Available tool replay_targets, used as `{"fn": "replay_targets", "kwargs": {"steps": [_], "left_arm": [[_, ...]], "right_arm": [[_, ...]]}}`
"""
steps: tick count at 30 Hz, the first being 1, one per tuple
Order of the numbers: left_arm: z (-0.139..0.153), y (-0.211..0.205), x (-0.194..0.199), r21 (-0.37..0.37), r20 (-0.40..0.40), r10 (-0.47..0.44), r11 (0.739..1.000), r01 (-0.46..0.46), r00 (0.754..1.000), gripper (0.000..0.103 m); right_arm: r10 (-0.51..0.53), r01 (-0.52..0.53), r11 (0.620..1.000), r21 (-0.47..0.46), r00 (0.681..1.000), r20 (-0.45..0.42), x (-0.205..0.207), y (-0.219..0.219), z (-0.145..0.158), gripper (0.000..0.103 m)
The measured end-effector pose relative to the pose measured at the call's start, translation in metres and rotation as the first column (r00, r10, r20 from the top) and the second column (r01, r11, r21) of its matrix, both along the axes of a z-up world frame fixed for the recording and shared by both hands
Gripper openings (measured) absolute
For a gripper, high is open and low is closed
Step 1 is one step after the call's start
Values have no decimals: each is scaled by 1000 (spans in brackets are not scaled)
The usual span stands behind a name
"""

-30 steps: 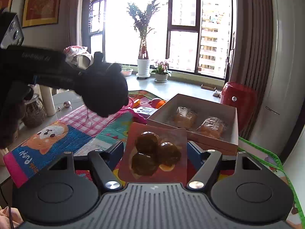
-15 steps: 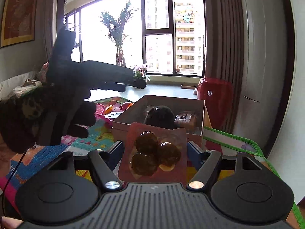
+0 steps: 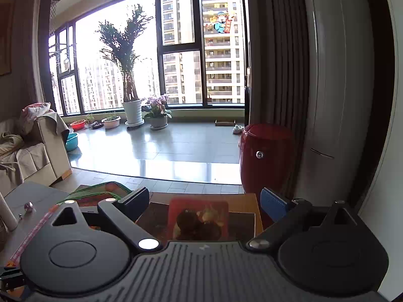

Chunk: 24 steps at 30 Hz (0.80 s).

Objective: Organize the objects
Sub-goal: 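Carry the plush into the pink box with the left tool while the right drops the tray in, then grasp the pink toy strainer by its handle with the left tool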

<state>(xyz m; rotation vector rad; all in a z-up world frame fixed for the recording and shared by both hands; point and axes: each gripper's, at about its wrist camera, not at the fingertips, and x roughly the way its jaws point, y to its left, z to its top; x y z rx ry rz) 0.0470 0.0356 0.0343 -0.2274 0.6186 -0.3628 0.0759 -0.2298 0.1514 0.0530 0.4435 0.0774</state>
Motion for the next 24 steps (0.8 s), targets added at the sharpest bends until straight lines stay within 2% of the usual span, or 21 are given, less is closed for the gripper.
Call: {"fn": "replay_targets", "kwargs": {"steps": [2, 4, 9, 12, 16, 20, 24], "left_arm": [[-7, 8, -6, 13, -18, 10, 1000, -10, 1000, 70], [-15, 15, -10, 0, -38, 26, 1000, -26, 999, 70], [-23, 22, -10, -49, -56, 64, 997, -67, 996, 70], [-26, 19, -1, -65, -75, 97, 993, -102, 992, 70], [-24, 11, 1, -37, -63, 111, 993, -114, 992, 70], [-20, 4, -2, 4, -43, 86, 996, -86, 995, 70], [-19, 2, 2, 15, -42, 111, 994, -110, 993, 70]], "right_arm": [[-4, 5, 999, 39, 1000, -24, -8, -5, -16, 103], [-14, 17, 999, 49, 999, -51, -27, -9, -36, 103], [-40, 39, 999, -34, 998, -41, -94, -5, -77, 103], [-53, 50, 997, -64, 997, -49, -120, 0, -97, 103], [-34, 33, 999, -15, 996, -83, -124, 4, -118, 103], [-21, 23, 1000, 18, 995, -100, -114, 5, -124, 103], [-24, 27, 999, 25, 994, -103, -114, 6, -132, 103]]}}
